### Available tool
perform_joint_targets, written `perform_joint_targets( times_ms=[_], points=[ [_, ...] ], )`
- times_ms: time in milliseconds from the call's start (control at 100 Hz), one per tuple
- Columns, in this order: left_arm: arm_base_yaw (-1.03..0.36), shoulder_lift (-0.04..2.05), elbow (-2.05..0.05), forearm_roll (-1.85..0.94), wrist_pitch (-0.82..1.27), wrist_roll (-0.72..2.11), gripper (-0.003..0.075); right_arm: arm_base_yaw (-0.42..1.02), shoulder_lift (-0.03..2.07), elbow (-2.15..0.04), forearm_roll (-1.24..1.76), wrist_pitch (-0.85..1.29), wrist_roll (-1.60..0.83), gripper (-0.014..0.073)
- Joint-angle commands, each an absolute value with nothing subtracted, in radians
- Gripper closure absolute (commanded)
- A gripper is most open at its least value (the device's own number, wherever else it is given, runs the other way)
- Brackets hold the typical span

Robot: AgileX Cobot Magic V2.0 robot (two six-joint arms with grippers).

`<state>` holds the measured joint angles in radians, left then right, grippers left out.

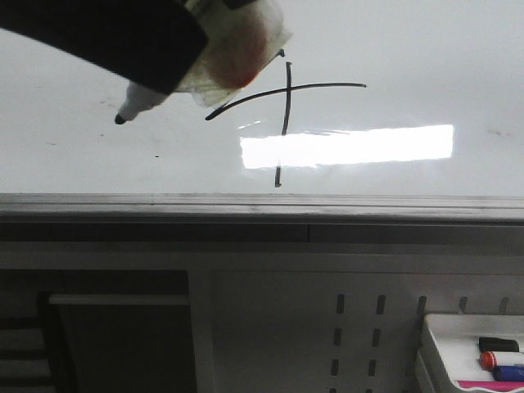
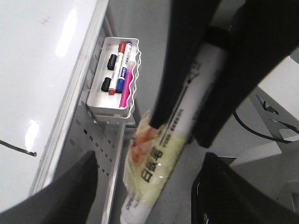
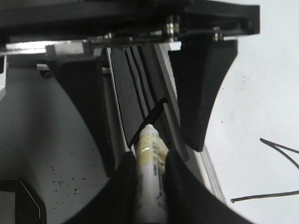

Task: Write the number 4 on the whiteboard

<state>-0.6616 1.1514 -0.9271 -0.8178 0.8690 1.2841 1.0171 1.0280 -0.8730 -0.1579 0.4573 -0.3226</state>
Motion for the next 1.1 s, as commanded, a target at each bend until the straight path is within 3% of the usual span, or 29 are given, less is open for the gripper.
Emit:
perform_joint_targets(
  times_ms=[0,190,480,580,730,840,960,1090],
  points=[
    [-0.669,1.156,-0.963,-0.865,0.842,1.278,0.0328,1.019,1.019,-0.909,-0.173,0.388,-0.326,0.064],
    [-0.669,1.185,-0.963,-0.872,0.842,1.278,0.0416,1.019,1.019,-0.909,-0.172,0.388,-0.326,0.0641],
    [-0.669,1.193,-0.963,-0.897,0.842,1.278,0.0438,1.026,1.019,-0.909,-0.161,0.396,-0.326,0.0645],
    [-0.669,1.193,-0.963,-0.897,0.838,1.278,0.0523,1.04,1.019,-0.909,-0.161,0.402,-0.326,0.0666],
    [-0.669,1.193,-0.963,-0.897,0.819,1.278,0.0743,1.045,1.019,-0.909,-0.161,0.405,-0.326,0.0666],
    [-0.669,1.193,-0.963,-0.897,0.82,1.278,0.0741,1.045,1.019,-0.909,-0.161,0.405,-0.326,0.0661],
    [-0.669,1.193,-0.963,-0.893,0.819,1.278,0.0741,1.045,1.019,-0.909,-0.161,0.405,-0.326,0.0541],
    [-0.669,1.195,-0.963,-0.872,0.819,1.278,0.0741,1.045,1.019,-0.909,-0.173,0.405,-0.326,0.0224]
  ],
)
